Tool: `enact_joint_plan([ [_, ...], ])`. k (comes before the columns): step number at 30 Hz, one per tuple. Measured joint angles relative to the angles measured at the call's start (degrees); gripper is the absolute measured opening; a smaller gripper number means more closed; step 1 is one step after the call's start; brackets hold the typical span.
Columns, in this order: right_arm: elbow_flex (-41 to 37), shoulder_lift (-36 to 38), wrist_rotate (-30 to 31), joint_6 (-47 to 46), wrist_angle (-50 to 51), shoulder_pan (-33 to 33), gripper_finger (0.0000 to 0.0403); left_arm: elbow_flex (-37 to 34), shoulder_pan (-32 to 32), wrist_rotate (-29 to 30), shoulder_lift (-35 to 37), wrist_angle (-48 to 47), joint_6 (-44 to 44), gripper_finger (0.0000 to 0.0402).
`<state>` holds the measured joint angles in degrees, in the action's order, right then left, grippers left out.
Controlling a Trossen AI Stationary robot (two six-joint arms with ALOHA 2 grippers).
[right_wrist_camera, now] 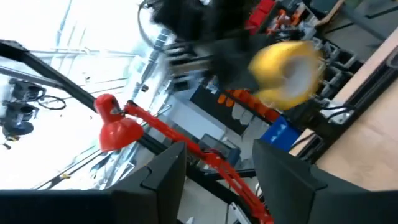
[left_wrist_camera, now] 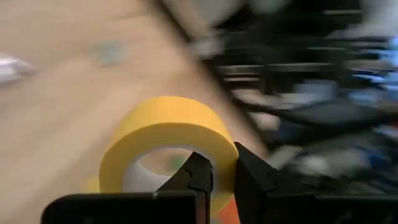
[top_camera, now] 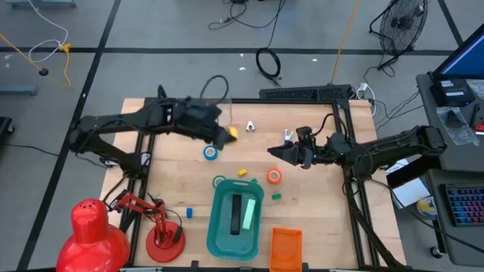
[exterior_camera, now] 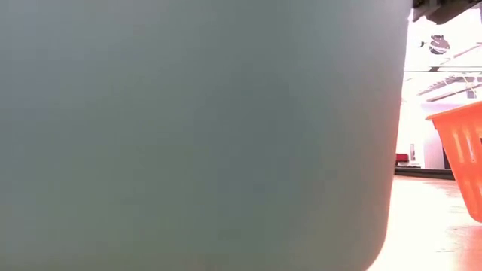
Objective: Pick and place Stapler, Stapler remover, tape
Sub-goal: Put the yellow tape into the transparent bin
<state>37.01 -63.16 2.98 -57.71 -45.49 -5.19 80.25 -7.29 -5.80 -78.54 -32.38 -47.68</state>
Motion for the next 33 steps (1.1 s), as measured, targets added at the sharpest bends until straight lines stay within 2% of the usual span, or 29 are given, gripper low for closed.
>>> enact_joint_plan([
  [4, 0.0, 0.0, -0.1, 0.1, -0.2, -0.8, 0.0177, -0.1, -6.5, 4.9, -2.2, -9.7, -1.1, 0.0035],
  [8, 0.0, 0.0, -1.5, -0.1, -1.4, -0.9, 0.0174, -0.1, -13.7, 5.2, -6.3, -11.3, -1.2, 0.0035],
  [11, 0.0, 0.4, -4.5, -0.3, -1.9, -0.8, 0.0174, -0.1, -19.0, 2.1, -10.5, -10.4, 1.7, 0.0035],
  [17, 0.0, 2.8, -12.4, -1.8, -0.8, 1.6, 0.0173, -0.1, -28.6, -10.9, -18.2, -11.0, 8.6, 0.0035],
  [20, 0.0, 4.9, -17.5, -3.5, 0.5, 3.0, 0.0173, -0.1, -30.9, -14.6, -20.0, -11.1, 11.3, 0.0035],
  [23, 0.0, 7.5, -21.9, -3.9, 3.1, 4.4, 0.0173, -0.1, -32.6, -15.5, -20.6, -11.4, 15.3, 0.0035],
  [30, 0.1, 11.7, -24.6, -1.6, 9.9, 6.9, 0.0173, -0.1, -35.8, -13.0, -20.6, -17.0, 25.7, 0.0035],
  [33, 0.1, 12.3, -25.6, -0.7, 11.4, 7.6, 0.0172, -0.1, -36.8, -11.9, -21.4, -18.4, 27.3, 0.0035],
])
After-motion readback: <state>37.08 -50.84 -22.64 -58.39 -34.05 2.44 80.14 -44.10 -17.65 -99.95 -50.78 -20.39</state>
